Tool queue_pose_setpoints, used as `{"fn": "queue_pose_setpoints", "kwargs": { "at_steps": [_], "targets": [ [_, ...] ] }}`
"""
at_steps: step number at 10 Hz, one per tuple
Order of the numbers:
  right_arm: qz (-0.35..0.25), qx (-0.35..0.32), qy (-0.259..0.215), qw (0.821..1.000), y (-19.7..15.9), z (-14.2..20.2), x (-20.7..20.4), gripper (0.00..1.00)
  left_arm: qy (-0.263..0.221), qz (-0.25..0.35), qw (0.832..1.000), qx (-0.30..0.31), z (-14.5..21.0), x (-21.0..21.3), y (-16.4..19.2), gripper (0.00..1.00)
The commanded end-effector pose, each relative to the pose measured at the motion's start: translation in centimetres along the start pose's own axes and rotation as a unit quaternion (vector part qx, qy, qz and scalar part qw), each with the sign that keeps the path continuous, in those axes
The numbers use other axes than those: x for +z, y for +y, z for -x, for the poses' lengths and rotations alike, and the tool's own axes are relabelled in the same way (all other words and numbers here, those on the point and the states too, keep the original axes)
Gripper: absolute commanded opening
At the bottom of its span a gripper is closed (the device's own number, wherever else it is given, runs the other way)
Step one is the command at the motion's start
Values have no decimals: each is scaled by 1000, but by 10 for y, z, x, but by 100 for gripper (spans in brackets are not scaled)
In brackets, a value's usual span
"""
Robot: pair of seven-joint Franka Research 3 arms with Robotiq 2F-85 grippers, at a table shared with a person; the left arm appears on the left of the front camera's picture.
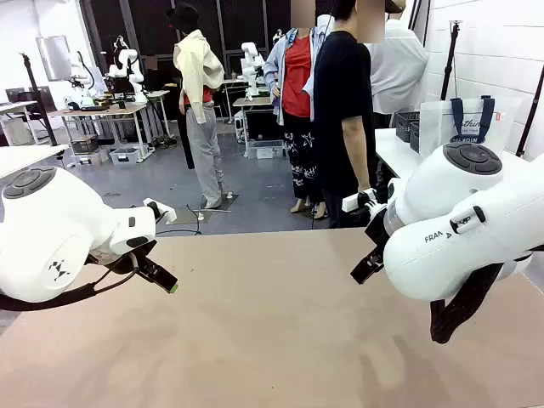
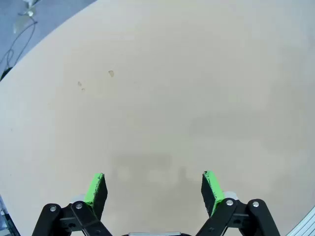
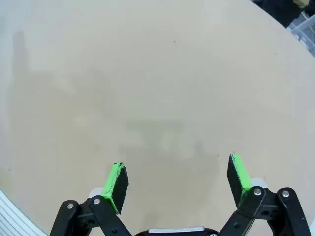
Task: Transfer purchased items from the store into the shopping bag.
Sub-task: Open the Reusable shopping bag in the center of the table.
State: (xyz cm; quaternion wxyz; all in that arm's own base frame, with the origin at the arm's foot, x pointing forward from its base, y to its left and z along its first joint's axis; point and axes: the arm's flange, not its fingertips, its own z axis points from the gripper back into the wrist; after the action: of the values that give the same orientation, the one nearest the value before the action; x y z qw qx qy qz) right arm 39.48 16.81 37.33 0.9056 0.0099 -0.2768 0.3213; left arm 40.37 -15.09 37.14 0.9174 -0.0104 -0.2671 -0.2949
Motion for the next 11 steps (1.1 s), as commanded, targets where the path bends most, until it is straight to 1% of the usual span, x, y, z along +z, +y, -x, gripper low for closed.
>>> {"fn": "queue_pose_setpoints", "kwargs": {
  "at_steps": [1,11],
  "targets": [
    [0,0,0,1000,0,0,0,100,0,0,1000,0,0,0,0,100],
    [0,0,0,1000,0,0,0,100,0,0,1000,0,0,0,0,100]
  ]
}}
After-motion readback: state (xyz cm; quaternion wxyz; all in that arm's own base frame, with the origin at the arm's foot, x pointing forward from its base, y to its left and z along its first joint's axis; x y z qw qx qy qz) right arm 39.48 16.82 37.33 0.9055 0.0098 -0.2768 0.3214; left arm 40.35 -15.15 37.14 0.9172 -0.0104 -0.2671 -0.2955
